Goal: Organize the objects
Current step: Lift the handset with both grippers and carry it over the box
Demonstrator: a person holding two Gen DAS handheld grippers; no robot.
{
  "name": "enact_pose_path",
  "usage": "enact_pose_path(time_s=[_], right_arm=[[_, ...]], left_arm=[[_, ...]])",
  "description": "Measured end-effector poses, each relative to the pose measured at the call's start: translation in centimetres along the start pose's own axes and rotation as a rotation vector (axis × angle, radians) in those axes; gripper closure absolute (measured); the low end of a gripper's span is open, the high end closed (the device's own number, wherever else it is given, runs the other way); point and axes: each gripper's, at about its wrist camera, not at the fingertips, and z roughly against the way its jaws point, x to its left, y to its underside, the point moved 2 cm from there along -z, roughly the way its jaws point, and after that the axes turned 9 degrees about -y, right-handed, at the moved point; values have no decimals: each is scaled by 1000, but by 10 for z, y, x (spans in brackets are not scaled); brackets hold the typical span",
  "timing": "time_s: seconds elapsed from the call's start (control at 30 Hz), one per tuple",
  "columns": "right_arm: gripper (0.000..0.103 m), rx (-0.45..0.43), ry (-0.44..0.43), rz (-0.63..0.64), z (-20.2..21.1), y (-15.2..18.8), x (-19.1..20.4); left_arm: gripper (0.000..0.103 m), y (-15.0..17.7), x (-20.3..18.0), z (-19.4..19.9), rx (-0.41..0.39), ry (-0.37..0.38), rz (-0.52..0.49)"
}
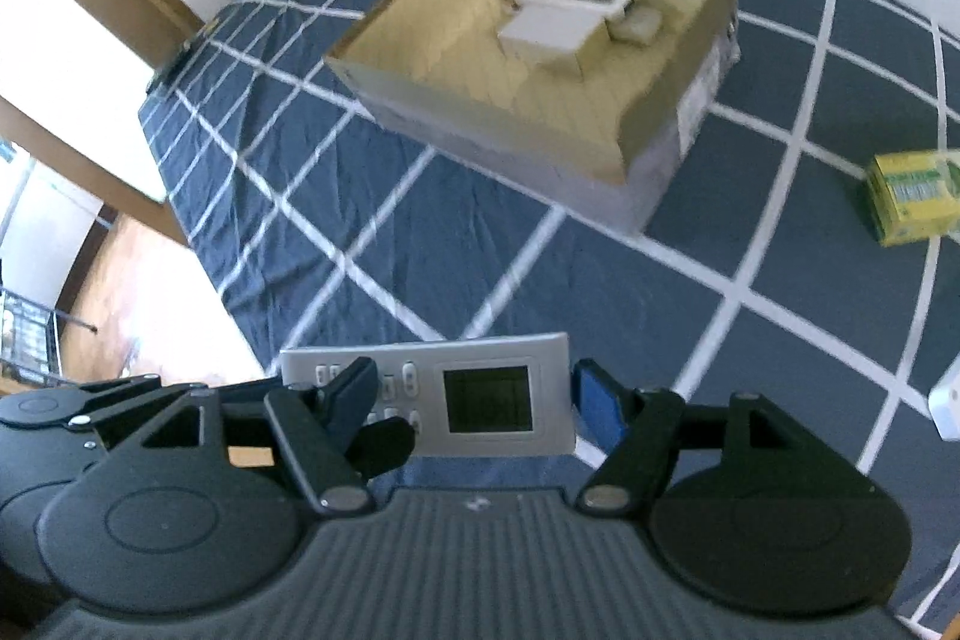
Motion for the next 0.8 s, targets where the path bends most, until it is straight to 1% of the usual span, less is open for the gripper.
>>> enact_pose_path(time_s=[0.2, 0.43, 0.57, 0.8], right_arm=[[32, -46, 8, -6, -15, -34, 16], [32, -93, 12, -32, -37, -77, 20], [32, -116, 15, -61, -48, -103, 18], [32, -133, 29, -146, -64, -142, 3]], left_arm=[[44, -35, 22, -7, -35, 7, -32], [44, -83, 39, -24, -61, 12, -79], [44, -113, 43, -36, -63, 18, -119], [44, -160, 39, -57, -29, 37, -201]])
